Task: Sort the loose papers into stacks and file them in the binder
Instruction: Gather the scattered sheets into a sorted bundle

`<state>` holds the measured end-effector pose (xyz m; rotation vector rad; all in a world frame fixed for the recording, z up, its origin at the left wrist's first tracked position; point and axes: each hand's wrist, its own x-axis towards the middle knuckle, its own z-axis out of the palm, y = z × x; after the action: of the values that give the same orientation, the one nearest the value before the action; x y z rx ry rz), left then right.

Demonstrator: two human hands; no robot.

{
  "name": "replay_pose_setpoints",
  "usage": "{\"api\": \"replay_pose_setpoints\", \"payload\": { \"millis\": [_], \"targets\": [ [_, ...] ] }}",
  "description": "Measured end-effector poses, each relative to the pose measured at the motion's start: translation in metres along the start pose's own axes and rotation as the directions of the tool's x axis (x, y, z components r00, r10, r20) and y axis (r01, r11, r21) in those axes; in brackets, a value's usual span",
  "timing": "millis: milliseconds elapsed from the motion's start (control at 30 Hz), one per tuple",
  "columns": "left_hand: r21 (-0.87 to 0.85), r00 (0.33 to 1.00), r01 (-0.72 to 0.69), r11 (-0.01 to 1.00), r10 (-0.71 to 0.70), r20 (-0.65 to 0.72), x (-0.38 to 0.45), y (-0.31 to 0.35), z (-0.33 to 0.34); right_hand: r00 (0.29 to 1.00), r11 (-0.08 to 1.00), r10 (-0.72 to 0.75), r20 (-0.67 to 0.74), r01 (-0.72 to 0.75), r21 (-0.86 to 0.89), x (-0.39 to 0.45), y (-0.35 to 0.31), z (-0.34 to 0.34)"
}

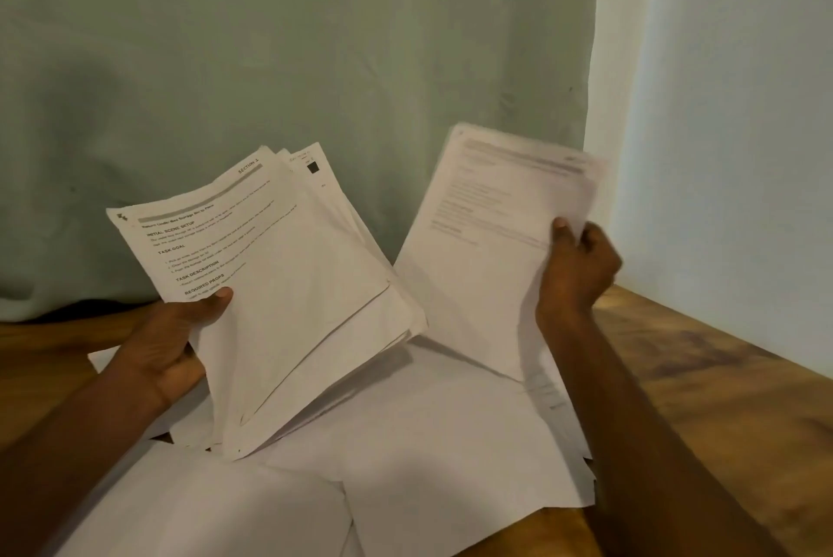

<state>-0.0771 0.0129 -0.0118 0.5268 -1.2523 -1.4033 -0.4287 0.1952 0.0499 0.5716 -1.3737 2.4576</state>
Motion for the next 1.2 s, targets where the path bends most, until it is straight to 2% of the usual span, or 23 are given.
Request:
{"api": "replay_pose_setpoints", "payload": {
  "millis": [67, 133, 233, 333, 500, 633, 767, 833, 900, 1000, 1100, 1200],
  "targets": [
    [-0.04, 1.0, 0.001, 0.999, 0.0, 0.022, 0.001, 0.0, -0.002, 0.984, 0.992, -0.113, -0.138, 0.119, 0.036, 0.003, -0.013, -0.004],
    [-0.057, 0.998, 0.009, 0.998, -0.006, 0.055, 0.0, 0.001, -0.001, 0.983, 0.989, -0.118, -0.142, 0.129, 0.075, 0.007, -0.017, -0.007],
    [-0.097, 0.996, 0.01, 0.995, -0.001, 0.093, -0.002, 0.003, -0.001, 1.0, 0.991, 0.007, -0.002, -0.007, 0.131, -0.001, -0.012, 0.0],
    [-0.122, 0.997, -0.022, 0.992, 0.03, 0.065, -0.001, 0.004, -0.001, 0.964, 0.972, 0.161, 0.21, -0.192, 0.139, -0.011, -0.004, 0.008],
    [-0.11, 0.996, -0.047, 0.993, 0.054, 0.069, 0.003, 0.001, -0.003, 0.818, 0.936, 0.29, 0.497, -0.351, 0.033, -0.035, -0.005, 0.021],
    [-0.091, 0.998, -0.043, 0.995, 0.047, 0.046, 0.005, -0.004, -0.002, 0.654, 0.896, 0.364, 0.663, -0.441, -0.056, -0.058, 0.0, 0.031],
    [-0.019, 0.997, -0.072, 0.997, 0.073, 0.017, 0.007, -0.007, -0.003, 0.484, 0.848, 0.421, 0.767, -0.51, -0.143, -0.074, 0.003, 0.035],
    [-0.002, 0.997, -0.075, 0.997, 0.075, 0.006, 0.007, -0.008, -0.004, 0.429, 0.825, 0.436, 0.791, -0.542, -0.161, -0.08, 0.001, 0.038],
    [0.009, 0.996, -0.086, 0.996, 0.086, -0.002, 0.006, -0.009, -0.003, 0.432, 0.848, 0.405, 0.806, -0.507, -0.154, -0.083, 0.001, 0.04],
    [-0.007, 0.997, -0.074, 0.997, 0.074, -0.003, 0.005, -0.006, -0.001, 0.497, 0.874, 0.36, 0.79, -0.477, -0.098, -0.085, 0.004, 0.04],
    [-0.09, 1.0, -0.017, 0.996, 0.015, -0.023, 0.0, -0.002, 0.002, 0.535, 0.859, 0.349, 0.769, -0.511, -0.034, -0.083, 0.005, 0.04],
    [-0.215, 0.998, 0.055, 0.975, -0.058, -0.006, -0.002, -0.001, -0.002, 0.544, 0.835, 0.37, 0.753, -0.551, -0.012, -0.084, 0.005, 0.041]
  ]
}}
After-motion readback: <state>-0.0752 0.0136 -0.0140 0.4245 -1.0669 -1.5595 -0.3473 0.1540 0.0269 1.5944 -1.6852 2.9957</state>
